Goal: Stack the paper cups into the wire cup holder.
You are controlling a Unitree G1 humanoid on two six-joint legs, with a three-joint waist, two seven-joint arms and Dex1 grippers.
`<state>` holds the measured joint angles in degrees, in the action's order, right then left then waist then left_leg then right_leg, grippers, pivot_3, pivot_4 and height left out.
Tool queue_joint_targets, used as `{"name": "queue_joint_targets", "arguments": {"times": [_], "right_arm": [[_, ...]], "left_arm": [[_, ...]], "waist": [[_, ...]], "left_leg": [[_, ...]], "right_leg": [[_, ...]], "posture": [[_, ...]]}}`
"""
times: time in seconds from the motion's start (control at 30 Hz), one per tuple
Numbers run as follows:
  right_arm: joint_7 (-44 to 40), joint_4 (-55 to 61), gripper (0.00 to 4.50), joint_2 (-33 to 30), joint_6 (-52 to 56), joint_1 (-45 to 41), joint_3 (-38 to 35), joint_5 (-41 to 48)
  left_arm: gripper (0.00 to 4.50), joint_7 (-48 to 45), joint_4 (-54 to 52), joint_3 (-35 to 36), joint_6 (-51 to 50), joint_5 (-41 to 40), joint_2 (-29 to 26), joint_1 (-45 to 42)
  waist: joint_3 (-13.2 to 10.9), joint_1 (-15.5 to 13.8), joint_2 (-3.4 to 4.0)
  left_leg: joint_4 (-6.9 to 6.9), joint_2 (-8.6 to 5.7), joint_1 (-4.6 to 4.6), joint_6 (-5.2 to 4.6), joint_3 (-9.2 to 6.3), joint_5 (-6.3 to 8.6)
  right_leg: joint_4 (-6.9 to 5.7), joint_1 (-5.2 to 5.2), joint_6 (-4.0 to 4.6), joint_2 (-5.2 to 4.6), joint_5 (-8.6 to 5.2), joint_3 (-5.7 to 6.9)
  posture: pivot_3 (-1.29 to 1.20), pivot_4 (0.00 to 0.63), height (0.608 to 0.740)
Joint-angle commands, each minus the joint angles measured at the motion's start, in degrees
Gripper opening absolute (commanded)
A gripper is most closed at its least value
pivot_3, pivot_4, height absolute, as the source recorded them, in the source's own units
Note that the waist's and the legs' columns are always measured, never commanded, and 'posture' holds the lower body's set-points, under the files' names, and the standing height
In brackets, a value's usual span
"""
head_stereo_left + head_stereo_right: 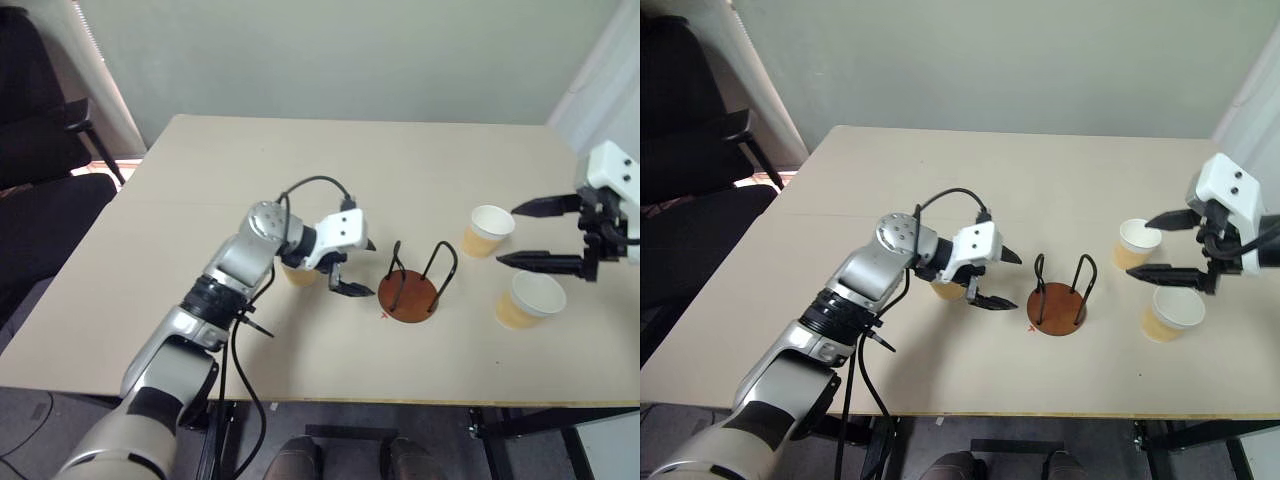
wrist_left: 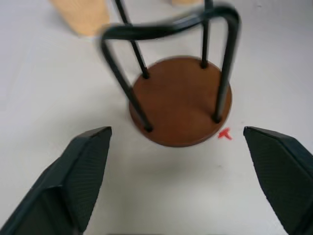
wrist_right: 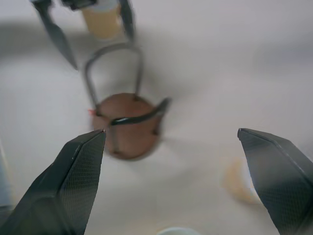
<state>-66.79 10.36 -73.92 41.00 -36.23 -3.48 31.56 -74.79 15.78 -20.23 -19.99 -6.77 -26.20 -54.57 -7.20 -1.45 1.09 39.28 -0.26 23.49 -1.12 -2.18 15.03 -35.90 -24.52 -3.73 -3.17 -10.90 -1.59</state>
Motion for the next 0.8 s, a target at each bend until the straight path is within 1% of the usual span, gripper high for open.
{"name": "queue_joint_targets", "arguments": {"times": [0.03, 0.1, 0.2, 0.37, 0.57, 0.73, 0.8], "right_arm": [[-1.4, -7.6, 4.50, 3.2, -6.1, -8.1, 7.6, -9.3], [-3.2, -13.3, 4.50, 6.1, -10.4, -13.2, 13.4, -15.8], [-6.0, -22.4, 4.50, 10.0, -16.6, -19.3, 19.8, -24.0], [-8.2, -35.9, 4.50, 15.4, -24.8, -24.9, 25.0, -32.8], [-7.5, -51.6, 4.50, 20.1, -33.8, -29.0, 27.9, -41.8], [-5.4, -61.9, 4.50, 23.5, -39.2, -32.0, 28.9, -47.1], [-4.9, -64.5, 4.10, 24.6, -40.7, -32.8, 28.7, -48.4]], "left_arm": [[4.45, -1.8, -4.6, 6.0, -7.0, -7.1, -0.5, -3.3], [4.45, -2.2, -4.7, 8.7, -10.5, -9.8, -1.6, -4.7], [4.45, -2.2, -4.4, 10.6, -12.5, -11.3, -3.7, -5.9], [4.45, -3.1, -6.9, 12.0, -14.6, -13.4, -6.7, -5.2], [4.45, -4.6, -11.4, 12.3, -15.9, -15.8, -10.4, -2.8], [4.45, -5.0, -11.3, 11.7, -14.7, -15.4, -12.4, -2.3], [4.50, -4.9, -11.2, 11.5, -14.4, -15.3, -12.7, -2.3]], "waist": [[0.0, 0.2, -0.02], [0.0, 0.3, -0.01], [0.0, 0.7, 0.00], [0.0, 0.7, 0.02], [0.0, 0.6, 0.04], [0.0, 0.7, 0.05], [0.0, 0.7, 0.05]], "left_leg": [[0.00, 0.00, 0.02, 0.00, -0.01, 0.00], [-0.01, 0.00, 0.02, -0.03, -0.01, 0.01], [-0.06, 0.02, -0.01, -0.12, 0.00, 0.06], [-0.10, 0.04, 0.08, -0.07, -0.05, 0.04], [-0.13, 0.03, 0.46, -0.01, -0.06, 0.02], [-0.17, 0.03, 0.54, 0.07, -0.07, 0.01], [-0.18, 0.04, 0.53, 0.12, -0.07, 0.00]], "right_leg": [[0.01, -0.01, 0.02, 0.00, 0.01, 0.02], [0.01, -0.04, 0.04, -0.03, 0.03, 0.03], [0.00, -0.10, 0.12, -0.03, 0.08, 0.05], [0.01, -0.22, 0.18, -0.04, 0.06, 0.09], [0.06, -0.58, 0.20, -0.04, 0.07, 0.13], [0.05, -0.69, 0.22, -0.05, 0.08, 0.12], [0.04, -0.70, 0.27, -0.06, 0.08, 0.12]], "posture": [[0.00, 0.150, 0.740], [0.00, 0.150, 0.740], [0.00, 0.150, 0.740], [0.00, 0.150, 0.740], [0.00, 0.150, 0.740], [0.00, 0.150, 0.740], [0.00, 0.150, 0.740]]}}
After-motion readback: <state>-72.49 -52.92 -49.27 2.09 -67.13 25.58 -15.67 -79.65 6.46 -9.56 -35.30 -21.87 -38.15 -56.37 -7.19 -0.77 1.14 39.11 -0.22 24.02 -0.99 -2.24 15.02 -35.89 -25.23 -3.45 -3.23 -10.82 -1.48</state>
